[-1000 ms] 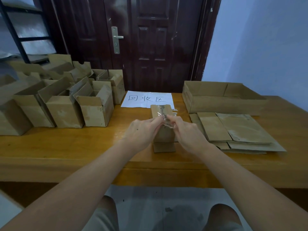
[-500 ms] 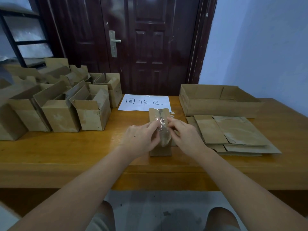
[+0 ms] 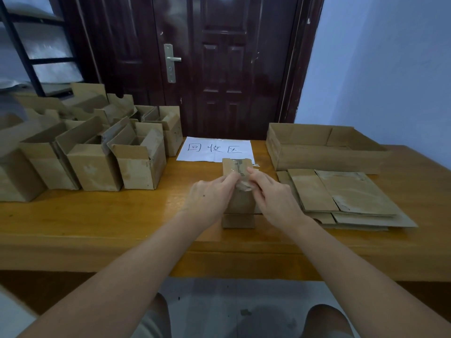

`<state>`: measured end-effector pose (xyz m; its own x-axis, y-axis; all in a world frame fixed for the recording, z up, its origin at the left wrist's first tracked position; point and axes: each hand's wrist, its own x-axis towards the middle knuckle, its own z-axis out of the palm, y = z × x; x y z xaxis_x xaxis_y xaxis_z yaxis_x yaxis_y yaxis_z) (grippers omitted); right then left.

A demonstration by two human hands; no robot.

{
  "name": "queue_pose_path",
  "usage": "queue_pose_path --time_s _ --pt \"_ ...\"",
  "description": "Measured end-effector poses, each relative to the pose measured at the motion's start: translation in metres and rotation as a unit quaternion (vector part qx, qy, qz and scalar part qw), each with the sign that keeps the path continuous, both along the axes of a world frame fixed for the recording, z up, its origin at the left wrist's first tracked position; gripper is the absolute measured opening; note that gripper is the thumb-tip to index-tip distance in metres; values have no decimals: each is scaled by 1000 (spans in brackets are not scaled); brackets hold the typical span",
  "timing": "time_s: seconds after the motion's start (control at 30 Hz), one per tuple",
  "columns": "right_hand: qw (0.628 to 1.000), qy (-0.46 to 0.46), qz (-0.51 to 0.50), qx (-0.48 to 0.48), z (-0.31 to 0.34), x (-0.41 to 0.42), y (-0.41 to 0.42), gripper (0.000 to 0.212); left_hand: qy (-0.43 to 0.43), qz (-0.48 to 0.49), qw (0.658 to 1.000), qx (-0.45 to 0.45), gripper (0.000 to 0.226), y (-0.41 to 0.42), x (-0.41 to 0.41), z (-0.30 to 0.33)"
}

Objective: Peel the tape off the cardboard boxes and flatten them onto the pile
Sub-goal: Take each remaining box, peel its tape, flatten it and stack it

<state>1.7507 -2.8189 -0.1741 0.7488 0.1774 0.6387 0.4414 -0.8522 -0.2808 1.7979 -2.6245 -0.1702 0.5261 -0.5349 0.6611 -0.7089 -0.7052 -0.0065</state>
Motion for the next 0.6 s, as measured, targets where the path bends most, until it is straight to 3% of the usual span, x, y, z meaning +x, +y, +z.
queue_pose_path --time_s 0.13,0.23,0.37,0.47,0.6 --pt "990 120 15 66 10 -7 -2 58 26 -3 1000 4 35 0 1 1" --pt "983 144 27 110 16 -7 -1 63 37 2 999 3 34 -1 2 1" --pt "990 92 -16 109 17 2 4 36 32 14 999 -6 23 -2 4 1" --pt "994 60 -55 77 16 8 6 18 46 1 998 -41 29 -1 5 2" --pt "997 19 -67 27 18 11 8 11 85 -3 994 -70 42 0 5 7"
